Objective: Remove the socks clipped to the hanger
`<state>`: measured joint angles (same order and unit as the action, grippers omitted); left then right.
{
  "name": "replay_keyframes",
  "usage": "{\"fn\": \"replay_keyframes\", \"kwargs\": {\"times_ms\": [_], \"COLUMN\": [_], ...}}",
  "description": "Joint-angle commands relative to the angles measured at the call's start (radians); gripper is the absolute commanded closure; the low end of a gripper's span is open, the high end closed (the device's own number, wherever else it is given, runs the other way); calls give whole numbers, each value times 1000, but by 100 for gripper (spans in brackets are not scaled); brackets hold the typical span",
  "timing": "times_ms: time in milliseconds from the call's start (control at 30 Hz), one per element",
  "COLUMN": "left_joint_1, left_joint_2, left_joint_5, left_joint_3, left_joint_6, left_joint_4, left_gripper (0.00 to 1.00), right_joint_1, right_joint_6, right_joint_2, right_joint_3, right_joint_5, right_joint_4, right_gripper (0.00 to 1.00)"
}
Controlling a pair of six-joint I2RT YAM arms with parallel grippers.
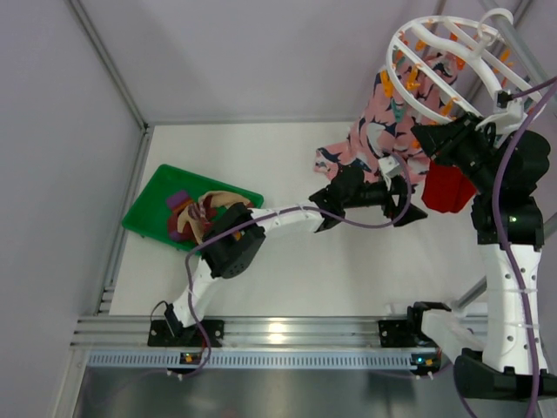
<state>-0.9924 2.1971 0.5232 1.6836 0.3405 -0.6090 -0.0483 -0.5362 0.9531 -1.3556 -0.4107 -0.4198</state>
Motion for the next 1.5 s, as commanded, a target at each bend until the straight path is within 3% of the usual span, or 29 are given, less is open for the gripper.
{"fn": "replay_keyframes", "kwargs": {"times_ms": [0, 400, 500, 533, 600, 700, 833, 900, 1133, 1233, 1467], "left_joint_1": [-15, -34, -38, -38, -34, -22, -2, 9, 89, 122, 195], "left_joint_2": [65, 233, 213, 205, 169, 69, -65, -136, -280, -303, -344], "left_joint_5": [-114, 108, 162, 187, 236, 278, 311, 328, 334, 354, 377], "left_joint_3": [105, 329, 315, 308, 280, 175, 44, -8, -119, -134, -147], "left_joint_6": [-47, 46, 89, 107, 182, 290, 411, 475, 610, 644, 706], "left_joint_4": [-94, -127, -127, -126, -126, -126, -126, -126, -126, -126, -126], "left_gripper": [2, 4, 43, 76, 100, 100, 100, 100, 100, 100, 100], "right_joint_1": [15, 15, 15, 15, 15, 15, 15, 15, 15, 15, 15], "right_joint_6": [-22, -24, -18, -15, -7, 5, 16, 22, 27, 41, 76], "right_joint_2": [-2, 3, 3, 4, 4, 1, 16, 21, 6, -11, -51], "right_joint_3": [-42, -56, -56, -56, -51, -40, -37, -34, -25, -23, 3], "right_joint_5": [-132, -140, -139, -139, -137, -119, -103, -106, -108, -99, -71], "right_joint_4": [-17, -25, -25, -28, -31, -34, -43, -53, -76, -105, -166], "right_gripper": [100, 100, 100, 100, 100, 98, 71, 63, 12, 1, 0]}}
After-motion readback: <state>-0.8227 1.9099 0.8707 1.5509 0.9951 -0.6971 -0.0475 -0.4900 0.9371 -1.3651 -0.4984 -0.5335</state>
